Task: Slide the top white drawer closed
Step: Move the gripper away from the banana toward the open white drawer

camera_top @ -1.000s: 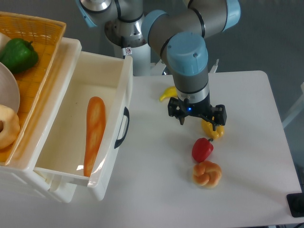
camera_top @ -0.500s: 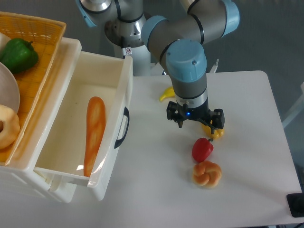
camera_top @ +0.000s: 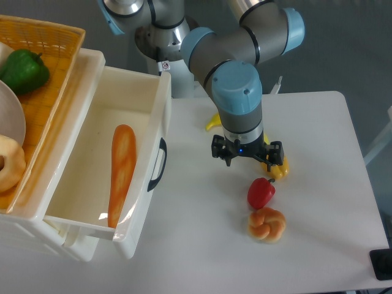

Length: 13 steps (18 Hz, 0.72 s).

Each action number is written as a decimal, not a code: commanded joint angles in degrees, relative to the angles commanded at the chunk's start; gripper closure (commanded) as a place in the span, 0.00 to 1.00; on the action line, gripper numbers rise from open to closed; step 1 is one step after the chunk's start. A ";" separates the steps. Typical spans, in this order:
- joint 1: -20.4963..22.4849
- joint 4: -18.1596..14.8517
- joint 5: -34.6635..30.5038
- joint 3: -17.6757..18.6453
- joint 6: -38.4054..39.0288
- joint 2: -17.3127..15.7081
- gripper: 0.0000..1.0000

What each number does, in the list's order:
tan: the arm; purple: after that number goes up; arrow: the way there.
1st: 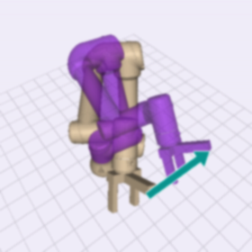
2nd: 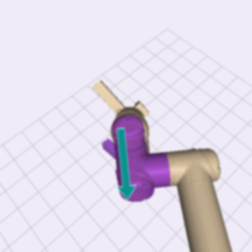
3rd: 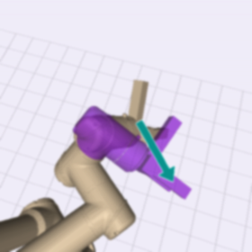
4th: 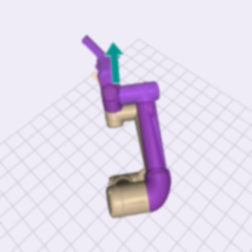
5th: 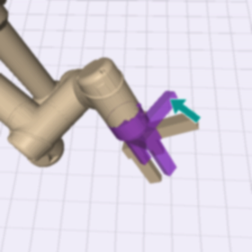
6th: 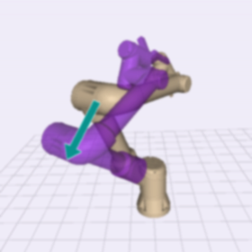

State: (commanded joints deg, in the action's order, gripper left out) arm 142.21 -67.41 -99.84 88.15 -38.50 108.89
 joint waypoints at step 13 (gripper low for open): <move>-1.24 -0.35 5.79 0.70 1.23 3.34 0.00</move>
State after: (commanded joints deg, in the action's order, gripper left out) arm 140.97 -67.76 -94.06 88.86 -37.27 112.24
